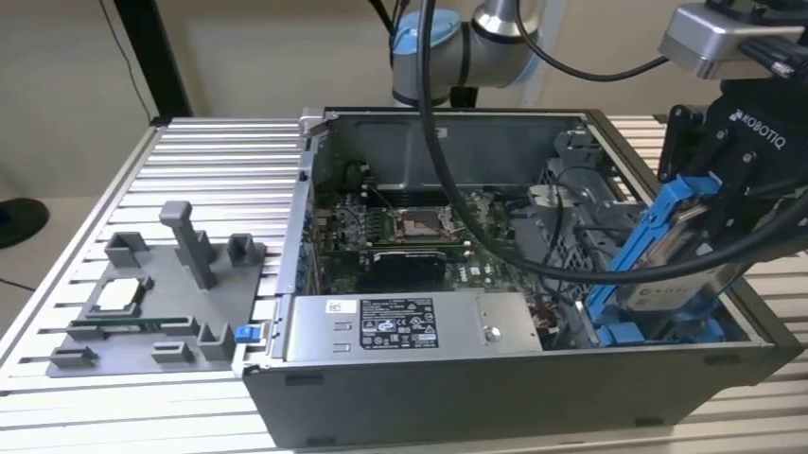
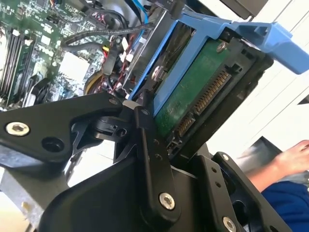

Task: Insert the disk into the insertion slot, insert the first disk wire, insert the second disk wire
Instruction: 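Insert the disk into the insertion slot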

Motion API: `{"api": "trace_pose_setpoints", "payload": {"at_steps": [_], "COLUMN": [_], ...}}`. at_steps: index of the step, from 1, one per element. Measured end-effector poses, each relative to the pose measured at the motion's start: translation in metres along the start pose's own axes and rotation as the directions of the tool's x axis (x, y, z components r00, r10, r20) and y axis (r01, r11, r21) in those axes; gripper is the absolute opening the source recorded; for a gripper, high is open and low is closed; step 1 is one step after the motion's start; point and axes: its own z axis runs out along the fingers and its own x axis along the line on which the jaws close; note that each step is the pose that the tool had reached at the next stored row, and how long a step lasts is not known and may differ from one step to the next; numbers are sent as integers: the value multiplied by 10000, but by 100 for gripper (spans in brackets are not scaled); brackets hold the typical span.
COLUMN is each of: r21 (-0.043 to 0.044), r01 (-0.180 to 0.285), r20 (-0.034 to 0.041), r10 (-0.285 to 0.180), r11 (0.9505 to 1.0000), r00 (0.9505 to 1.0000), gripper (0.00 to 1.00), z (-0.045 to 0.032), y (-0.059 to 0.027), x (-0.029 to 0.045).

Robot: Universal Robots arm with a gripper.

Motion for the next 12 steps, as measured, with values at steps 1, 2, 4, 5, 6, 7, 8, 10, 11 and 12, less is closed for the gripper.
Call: {"api": "trace_pose_setpoints", "payload": {"at_steps": [1,2,4,5,6,7,8,10,11,12], "r21": [0,0,-1,1,2,0,1,-1,-1,0], "r01": [0,0,0,0,1,1,1,-1,0,0], "r20": [4,1,-18,-21,-19,-15,-13,-8,-10,-5], "r10": [0,0,0,0,-1,-1,-1,1,0,0], "r11": [10000,10000,10000,10000,10000,10000,10000,10000,10000,10000], "r00": [10000,10000,10000,10000,10000,10000,10000,10000,10000,10000], "gripper": [0,0,0,0,0,0,0,0,0,0], "z": [22,38,66,82,101,121,140,149,148,147], "y": [-2,-5,-10,-13,-15,-17,-20,-28,-30,-30], "x": [-1,-3,-6,-8,-9,-11,-12,-15,-15,-16]}}
